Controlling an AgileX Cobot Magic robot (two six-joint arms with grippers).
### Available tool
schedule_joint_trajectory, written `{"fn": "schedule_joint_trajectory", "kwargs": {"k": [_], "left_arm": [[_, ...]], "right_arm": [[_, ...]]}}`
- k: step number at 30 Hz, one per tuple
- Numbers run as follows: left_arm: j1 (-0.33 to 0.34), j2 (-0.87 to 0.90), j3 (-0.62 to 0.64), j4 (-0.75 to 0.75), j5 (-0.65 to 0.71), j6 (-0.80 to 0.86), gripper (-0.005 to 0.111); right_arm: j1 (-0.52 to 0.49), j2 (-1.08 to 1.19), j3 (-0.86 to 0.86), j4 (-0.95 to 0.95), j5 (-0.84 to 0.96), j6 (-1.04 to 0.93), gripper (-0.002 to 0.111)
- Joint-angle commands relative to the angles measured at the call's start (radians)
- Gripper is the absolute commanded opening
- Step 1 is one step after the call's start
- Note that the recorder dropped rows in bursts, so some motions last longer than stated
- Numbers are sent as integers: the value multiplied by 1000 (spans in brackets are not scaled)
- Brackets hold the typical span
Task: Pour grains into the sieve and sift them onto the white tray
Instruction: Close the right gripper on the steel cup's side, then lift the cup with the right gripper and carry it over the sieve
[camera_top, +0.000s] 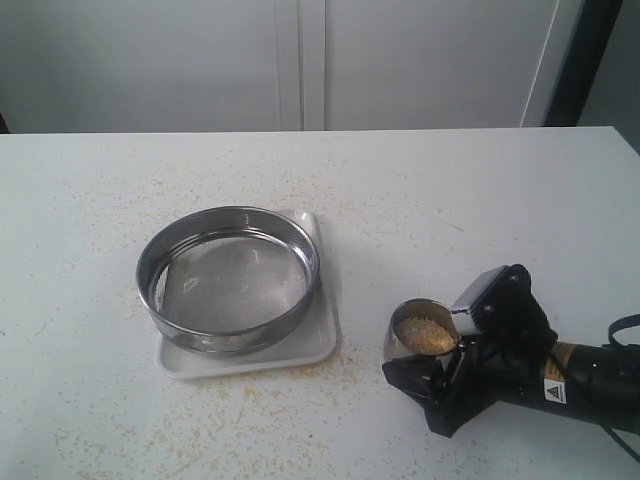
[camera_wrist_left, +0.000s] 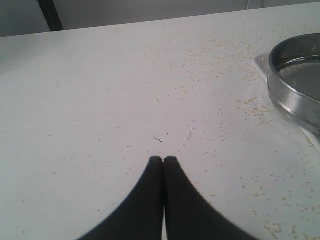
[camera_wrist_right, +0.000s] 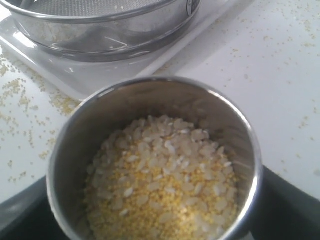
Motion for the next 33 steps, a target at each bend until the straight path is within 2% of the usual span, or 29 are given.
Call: {"fn": "schedule_joint_trajectory", "kwargs": {"k": [1, 19, 26, 33], "left_arm": [[-3, -4, 5, -7, -2, -1, 0], [-3, -4, 5, -7, -2, -1, 0], [-3, -4, 5, -7, -2, -1, 0], [-3, -4, 5, -7, -2, -1, 0]], "right_arm": [[2, -55, -1, 2, 21, 16, 0], [2, -282, -16, -39, 105, 172, 0], [2, -348, -90, -202, 224, 356, 0], [11, -381, -132, -270, 276, 467, 0]]}}
